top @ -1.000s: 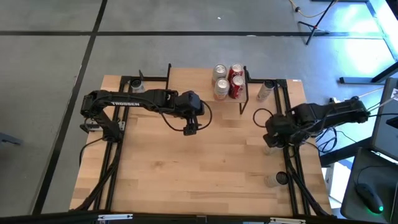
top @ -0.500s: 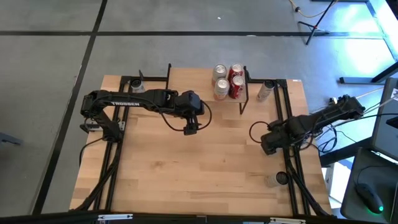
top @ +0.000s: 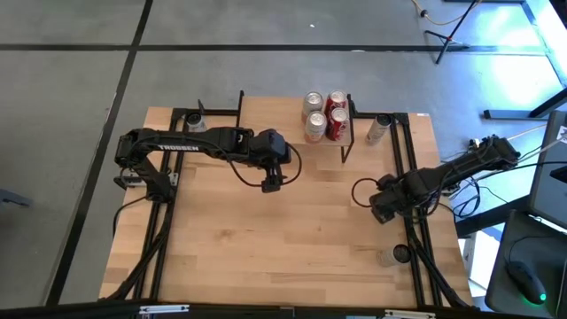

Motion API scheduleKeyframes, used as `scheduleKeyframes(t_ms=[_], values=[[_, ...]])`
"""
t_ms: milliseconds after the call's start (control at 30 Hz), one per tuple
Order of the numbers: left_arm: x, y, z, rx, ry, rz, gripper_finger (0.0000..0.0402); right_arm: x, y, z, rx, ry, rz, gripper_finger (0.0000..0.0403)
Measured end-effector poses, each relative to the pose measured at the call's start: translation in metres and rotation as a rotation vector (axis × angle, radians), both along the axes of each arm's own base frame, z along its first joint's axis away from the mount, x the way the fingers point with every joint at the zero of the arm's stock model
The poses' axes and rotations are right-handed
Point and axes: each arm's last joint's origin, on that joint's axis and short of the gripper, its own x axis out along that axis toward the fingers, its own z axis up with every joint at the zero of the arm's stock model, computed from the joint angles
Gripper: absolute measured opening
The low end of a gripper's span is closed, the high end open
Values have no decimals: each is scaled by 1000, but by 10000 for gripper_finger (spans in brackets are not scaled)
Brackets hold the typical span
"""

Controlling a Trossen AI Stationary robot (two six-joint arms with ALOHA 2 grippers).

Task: Place canned beverage on shelf
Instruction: Put the top white yellow soda can on the shelf

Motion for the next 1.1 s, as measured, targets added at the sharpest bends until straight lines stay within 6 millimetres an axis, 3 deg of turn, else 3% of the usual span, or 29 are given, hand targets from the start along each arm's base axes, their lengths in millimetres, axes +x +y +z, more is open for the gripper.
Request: scheduleKeyframes(t_ms=[133, 400, 667, 867, 967, 1100], values=[[0, 0, 0, -54, -19, 68, 353, 2, 0, 0, -6, -32, 128, 238], [1, -9, 0, -226, -40, 105, 353, 4, -1, 2, -9, -52, 431, 238], [-3, -49, 5, -383, -35, 17, 353, 22, 5, 27, -41, -249, 779, 240], [-11, -90, 3, -448, 34, -140, 353, 56, 19, 56, -77, -532, 952, 239], [-18, -97, 11, -523, 32, -201, 353, 82, 25, 65, -103, -555, 990, 239], [-43, -101, 25, -471, 18, -277, 353, 127, 27, 72, -172, -487, 1067, 239]])
